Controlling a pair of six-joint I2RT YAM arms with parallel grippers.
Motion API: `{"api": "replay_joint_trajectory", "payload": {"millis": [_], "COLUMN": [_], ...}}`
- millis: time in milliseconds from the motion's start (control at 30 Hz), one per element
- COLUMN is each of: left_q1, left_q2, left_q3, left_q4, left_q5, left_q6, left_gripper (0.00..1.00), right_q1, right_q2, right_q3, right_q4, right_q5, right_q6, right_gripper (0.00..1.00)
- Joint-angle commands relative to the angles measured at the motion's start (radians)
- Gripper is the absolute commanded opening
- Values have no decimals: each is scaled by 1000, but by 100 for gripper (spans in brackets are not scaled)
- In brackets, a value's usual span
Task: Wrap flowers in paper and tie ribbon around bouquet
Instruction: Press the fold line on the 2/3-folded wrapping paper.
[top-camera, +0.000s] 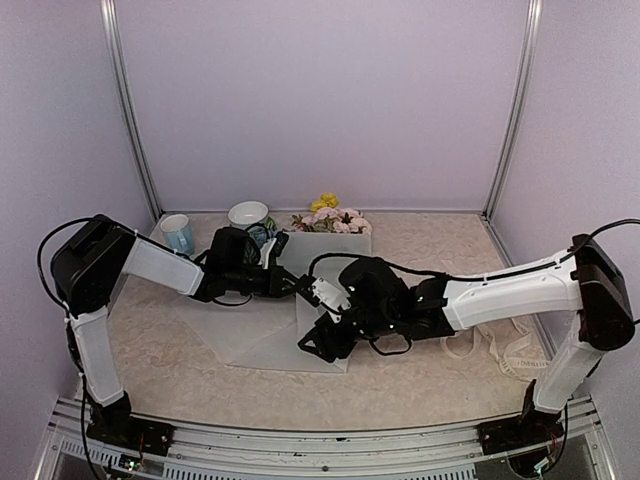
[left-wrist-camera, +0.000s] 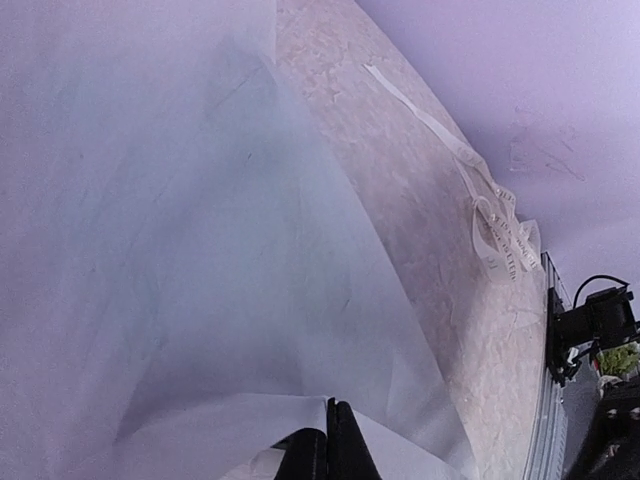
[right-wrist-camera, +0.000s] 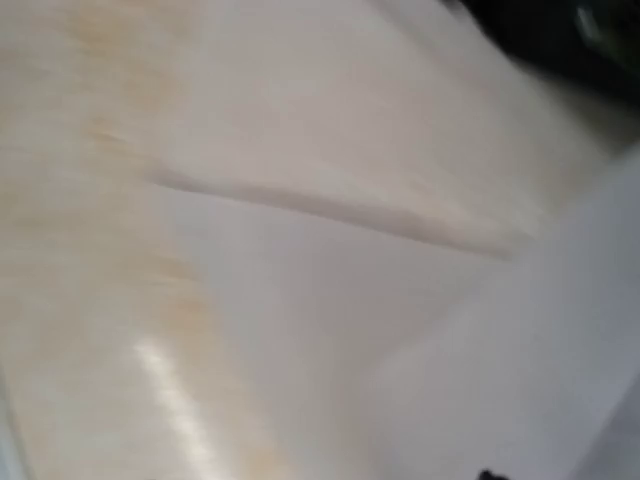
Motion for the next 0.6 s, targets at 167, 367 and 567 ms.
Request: {"api": "replay_joint_trajectory", "payload": {"millis": [167,367,567], "left_q1": [18,25,27], "left_q2": [22,23,15], "left_q3": [0,-2,8], "left_q4": [-73,-92,-145], "left_q5": [-46,-65,-117], "left_q6": [95,112,108], "left_gripper": [0,0,1], "right_q1": [-173,-191,-174], "right_q2": [-103,91,233], "right_q3": [-126,-60,-25], "right_q4": [188,158,148], "right_q5": [-385,-325,-306], "right_q6": [118,153,152], "right_gripper": [58,25,10]}}
